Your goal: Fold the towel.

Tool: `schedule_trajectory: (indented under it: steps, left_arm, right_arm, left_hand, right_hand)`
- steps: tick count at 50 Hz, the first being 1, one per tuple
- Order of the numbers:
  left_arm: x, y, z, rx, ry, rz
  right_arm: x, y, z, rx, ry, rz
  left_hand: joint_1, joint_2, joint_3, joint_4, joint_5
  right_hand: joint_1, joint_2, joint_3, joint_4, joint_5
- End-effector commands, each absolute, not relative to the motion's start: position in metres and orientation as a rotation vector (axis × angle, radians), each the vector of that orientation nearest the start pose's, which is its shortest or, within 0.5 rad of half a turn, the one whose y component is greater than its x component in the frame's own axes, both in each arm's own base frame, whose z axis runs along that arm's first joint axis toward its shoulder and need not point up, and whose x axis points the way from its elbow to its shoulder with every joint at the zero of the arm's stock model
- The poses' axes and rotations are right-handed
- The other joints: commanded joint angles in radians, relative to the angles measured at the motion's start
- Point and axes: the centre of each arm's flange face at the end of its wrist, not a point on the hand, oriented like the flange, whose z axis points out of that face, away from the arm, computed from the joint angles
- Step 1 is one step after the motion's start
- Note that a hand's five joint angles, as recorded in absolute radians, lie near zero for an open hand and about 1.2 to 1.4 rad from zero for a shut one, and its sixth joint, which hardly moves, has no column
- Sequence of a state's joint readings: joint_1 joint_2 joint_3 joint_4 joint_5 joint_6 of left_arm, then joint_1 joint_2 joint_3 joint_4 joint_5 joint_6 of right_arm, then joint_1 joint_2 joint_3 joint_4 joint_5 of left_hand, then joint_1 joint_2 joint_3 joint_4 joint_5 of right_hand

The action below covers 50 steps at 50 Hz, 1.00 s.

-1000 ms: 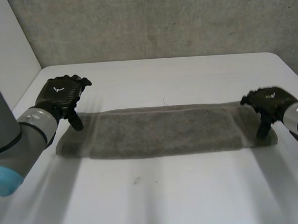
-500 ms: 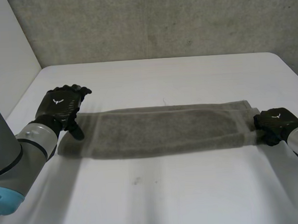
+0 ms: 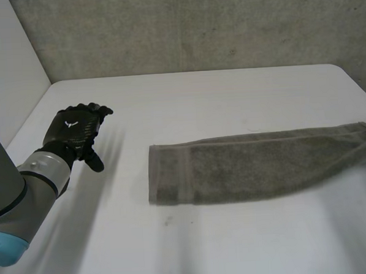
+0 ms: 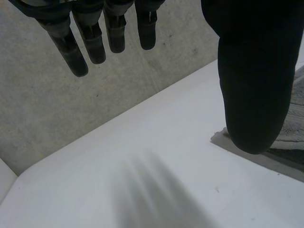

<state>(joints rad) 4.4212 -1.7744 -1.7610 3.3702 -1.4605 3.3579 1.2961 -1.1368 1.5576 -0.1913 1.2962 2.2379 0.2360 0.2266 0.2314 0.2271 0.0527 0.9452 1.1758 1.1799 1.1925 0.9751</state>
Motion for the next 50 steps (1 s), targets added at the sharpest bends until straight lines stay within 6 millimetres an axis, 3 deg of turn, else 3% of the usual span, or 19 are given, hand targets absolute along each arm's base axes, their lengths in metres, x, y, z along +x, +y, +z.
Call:
schedule_trajectory:
  steps: [1, 2, 4, 5, 6, 7, 9, 10, 12, 18, 20, 25, 29, 31, 32, 33, 37, 44, 50]
  left_arm:
    - [-0.226, -0.269, 0.209, 0.732, 2.391, -2.106]
    - [-0.226, -0.269, 0.209, 0.731, 2.391, -2.106]
    - [-0.225, -0.27, 0.208, 0.727, 2.391, -2.105]
    - [-0.225, -0.27, 0.208, 0.727, 2.391, -2.105]
    - [-0.225, -0.27, 0.208, 0.727, 2.391, -2.105]
    - [-0.225, -0.27, 0.208, 0.725, 2.391, -2.104]
    - [-0.225, -0.27, 0.208, 0.725, 2.391, -2.104]
    - [-0.225, -0.27, 0.208, 0.725, 2.391, -2.104]
    - [-0.225, -0.27, 0.208, 0.725, 2.391, -2.104]
    - [-0.224, -0.271, 0.208, 0.723, 2.392, -2.102]
    - [-0.224, -0.271, 0.208, 0.723, 2.392, -2.102]
    - [-0.225, -0.27, 0.207, 0.728, 2.396, -2.099]
    - [-0.226, -0.269, 0.206, 0.737, 2.402, -2.096]
    - [-0.227, -0.268, 0.206, 0.741, 2.402, -2.097]
    - [-0.228, -0.268, 0.206, 0.745, 2.401, -2.1]
    - [-0.229, -0.268, 0.205, 0.748, 2.403, -2.098]
    - [-0.23, -0.269, 0.207, 0.75, 2.394, -2.111]
    - [-0.257, -0.263, 0.224, 0.835, 2.298, -2.263]
    - [-0.292, -0.256, 0.22, 0.956, 2.297, -2.311]
  right_arm:
    - [0.164, -0.368, 0.223, 1.136, -1.743, 1.836]
    - [0.165, -0.368, 0.223, 1.136, -1.743, 1.837]
    - [0.215, -0.348, 0.229, 1.275, -1.626, 1.949]
    - [0.216, -0.348, 0.229, 1.275, -1.625, 1.95]
    - [0.248, -0.333, 0.231, 1.358, -1.552, 2.026]
    - [0.248, -0.333, 0.231, 1.358, -1.551, 2.027]
    - [0.308, -0.299, 0.222, 1.532, -1.408, 2.147]
    - [0.308, -0.298, 0.222, 1.533, -1.408, 2.147]
    - [0.352, -0.264, 0.205, 1.694, -1.307, 2.191]
    - [0.393, -0.22, 0.168, 1.926, -1.256, 2.184]
    - [0.411, -0.188, 0.139, 2.091, -1.236, 2.163]
    - [0.418, -0.162, 0.104, 2.245, -1.266, 2.083]
    - [0.417, -0.16, 0.102, 2.258, -1.283, 2.058]
    - [0.418, -0.166, 0.118, 2.205, -1.284, 2.092]
    - [0.418, -0.166, 0.118, 2.205, -1.284, 2.092]
    - [0.417, -0.169, 0.133, 2.152, -1.279, 2.124]
    - [0.409, -0.179, 0.166, 1.999, -1.342, 2.188]
    - [0.358, -0.216, 0.217, 1.568, -1.846, 2.328]
    - [0.298, -0.241, 0.201, 1.263, -2.35, 2.119]
  left_hand:
    - [0.01, 0.019, 0.014, 0.019, 0.019]
    - [0.007, 0.016, 0.012, 0.016, 0.016]
    - [0.007, 0.016, 0.011, 0.016, 0.016]
    - [0.007, 0.016, 0.011, 0.016, 0.016]
    - [0.007, 0.016, 0.011, 0.016, 0.016]
    - [0.007, 0.016, 0.011, 0.016, 0.016]
    - [0.007, 0.016, 0.011, 0.016, 0.016]
    - [0.007, 0.016, 0.011, 0.016, 0.016]
    - [0.007, 0.016, 0.011, 0.016, 0.016]
    - [0.007, 0.016, 0.011, 0.016, 0.016]
    - [0.007, 0.016, 0.011, 0.016, 0.016]
    - [0.007, 0.016, 0.011, 0.016, 0.016]
    - [0.004, 0.013, 0.009, 0.013, 0.013]
    - [0.004, 0.013, 0.009, 0.013, 0.013]
    - [0.004, 0.013, 0.009, 0.013, 0.013]
    - [0.004, 0.013, 0.009, 0.013, 0.013]
    - [0.004, 0.013, 0.009, 0.013, 0.013]
    - [0.016, 0.025, 0.02, 0.025, 0.024]
    - [0.022, 0.031, 0.026, 0.03, 0.03]
  right_hand:
    - [0.451, 0.22, 0.216, 0.204, 0.247]
    - [0.451, 0.22, 0.216, 0.204, 0.247]
    - [0.451, 0.22, 0.216, 0.204, 0.247]
    - [0.451, 0.22, 0.216, 0.204, 0.247]
    - [0.451, 0.22, 0.216, 0.204, 0.247]
    - [0.451, 0.22, 0.216, 0.204, 0.247]
    - [0.451, 0.22, 0.216, 0.204, 0.247]
    - [0.451, 0.22, 0.216, 0.204, 0.247]
    - [0.451, 0.22, 0.216, 0.204, 0.247]
    - [0.451, 0.22, 0.216, 0.204, 0.247]
    - [0.451, 0.22, 0.216, 0.204, 0.247]
    - [0.451, 0.22, 0.216, 0.204, 0.247]
    - [0.451, 0.22, 0.216, 0.204, 0.247]
    - [-0.345, -0.575, -0.579, -0.592, -0.549]
    - [-0.349, -0.58, -0.584, -0.597, -0.554]
    - [-0.718, -0.949, -0.953, -0.966, -0.923]
    - [-0.771, -1.001, -1.005, -1.018, -0.975]
    - [-0.771, -1.001, -1.005, -1.018, -0.975]
    - [-0.771, -1.001, -1.005, -1.018, -0.975]
